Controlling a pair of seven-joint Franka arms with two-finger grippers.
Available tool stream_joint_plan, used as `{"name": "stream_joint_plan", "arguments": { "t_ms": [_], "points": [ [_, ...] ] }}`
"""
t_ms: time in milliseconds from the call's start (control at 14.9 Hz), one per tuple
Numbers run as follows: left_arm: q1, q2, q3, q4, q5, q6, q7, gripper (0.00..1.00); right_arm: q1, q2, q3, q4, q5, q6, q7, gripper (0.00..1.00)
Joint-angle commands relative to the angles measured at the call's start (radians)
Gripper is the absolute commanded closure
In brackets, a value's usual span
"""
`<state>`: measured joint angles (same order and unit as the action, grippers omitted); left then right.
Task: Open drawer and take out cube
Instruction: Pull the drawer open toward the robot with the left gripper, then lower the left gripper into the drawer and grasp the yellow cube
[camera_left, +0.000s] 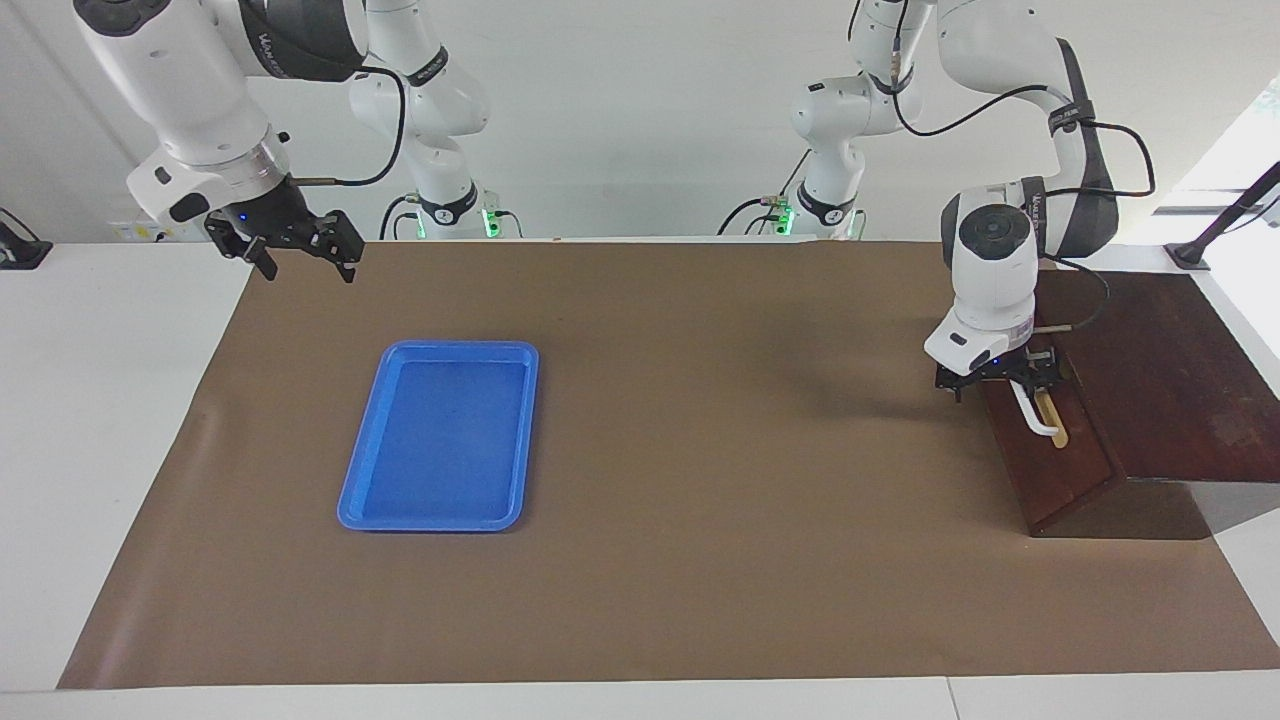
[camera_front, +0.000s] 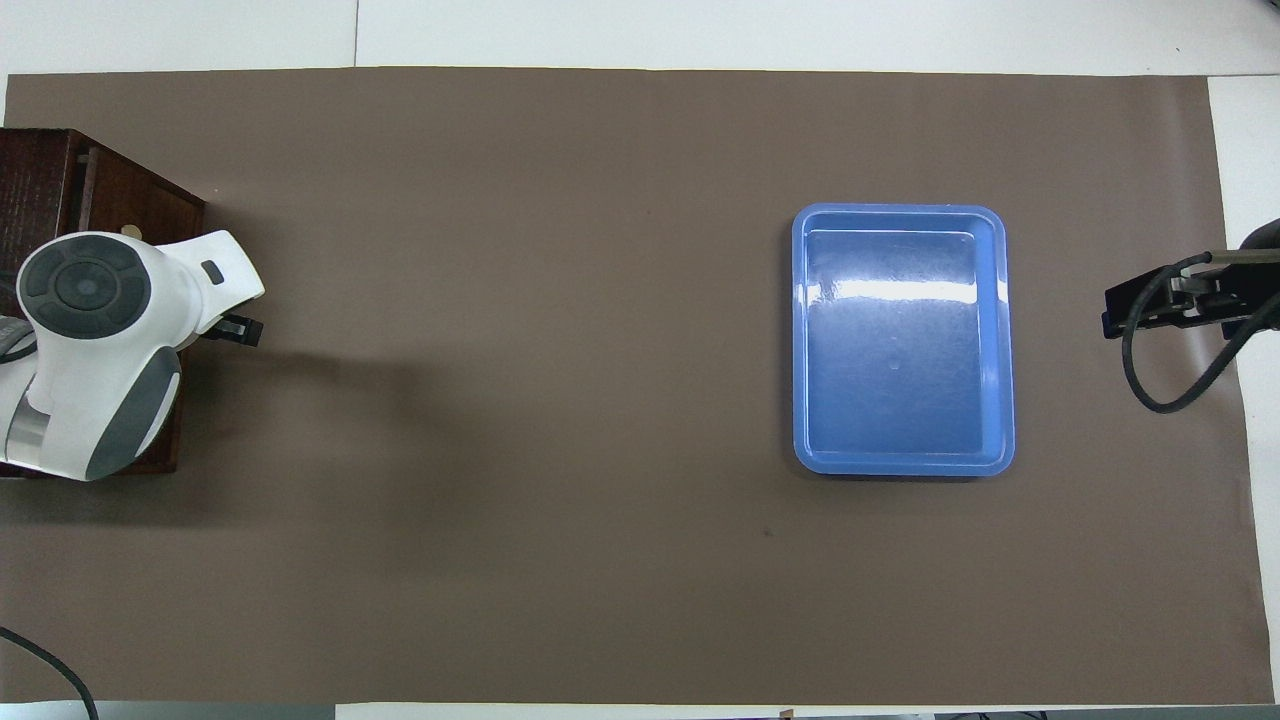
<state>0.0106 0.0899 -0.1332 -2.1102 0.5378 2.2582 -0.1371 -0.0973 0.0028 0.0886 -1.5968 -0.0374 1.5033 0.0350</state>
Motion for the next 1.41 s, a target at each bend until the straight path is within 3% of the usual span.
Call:
{"name": "stream_joint_plan", "arguments": {
  "t_ms": [0,201,469,536,736,803,1004,1138,1339],
  "points": [
    [-0.137,-0.019,0.003,-0.009,-0.106,-0.005,-0.122,0.00,-0.002,-0.007,0.000,-0.006,-0.010,0.003,-0.033,0.00],
    [-0.201,-0.016,0.004,0.018,-0.160,-0.046,-0.128,0.00,-0.001,-0.007,0.000,-0.006,-0.010,0.005,-0.033,0.00],
    [-0.201,-0.013,0.004,0.041,-0.162,-0.081,-0.128,0.00,-0.002,-0.007,0.000,-0.006,-0.010,0.005,-0.033,0.00],
    [-0.199,-0.006,0.004,0.115,-0.179,-0.129,-0.128,0.00,-0.002,-0.007,0.000,-0.006,-0.010,0.003,-0.033,0.00],
    [-0.157,0.072,0.017,0.449,-0.381,-0.406,-0.154,0.00,-0.002,-0.007,0.000,-0.006,-0.010,0.003,-0.033,0.00],
    [-0.105,0.074,0.021,0.494,-0.419,-0.452,-0.194,0.00,-0.002,-0.007,0.000,-0.006,-0.010,0.003,-0.033,0.00],
    [0.067,0.044,0.023,0.481,-0.585,-0.476,-0.252,0.00,-0.002,-0.007,0.000,-0.006,-0.010,0.003,-0.033,0.00],
    [0.106,0.018,0.023,0.423,-0.598,-0.459,-0.541,0.00,-0.002,-0.007,0.000,-0.006,-0.010,0.003,-0.033,0.00],
    [0.120,-0.048,0.027,0.258,-0.596,-0.294,-1.049,0.00,-0.002,-0.007,0.000,-0.006,-0.010,0.005,-0.037,0.00]
  ]
}}
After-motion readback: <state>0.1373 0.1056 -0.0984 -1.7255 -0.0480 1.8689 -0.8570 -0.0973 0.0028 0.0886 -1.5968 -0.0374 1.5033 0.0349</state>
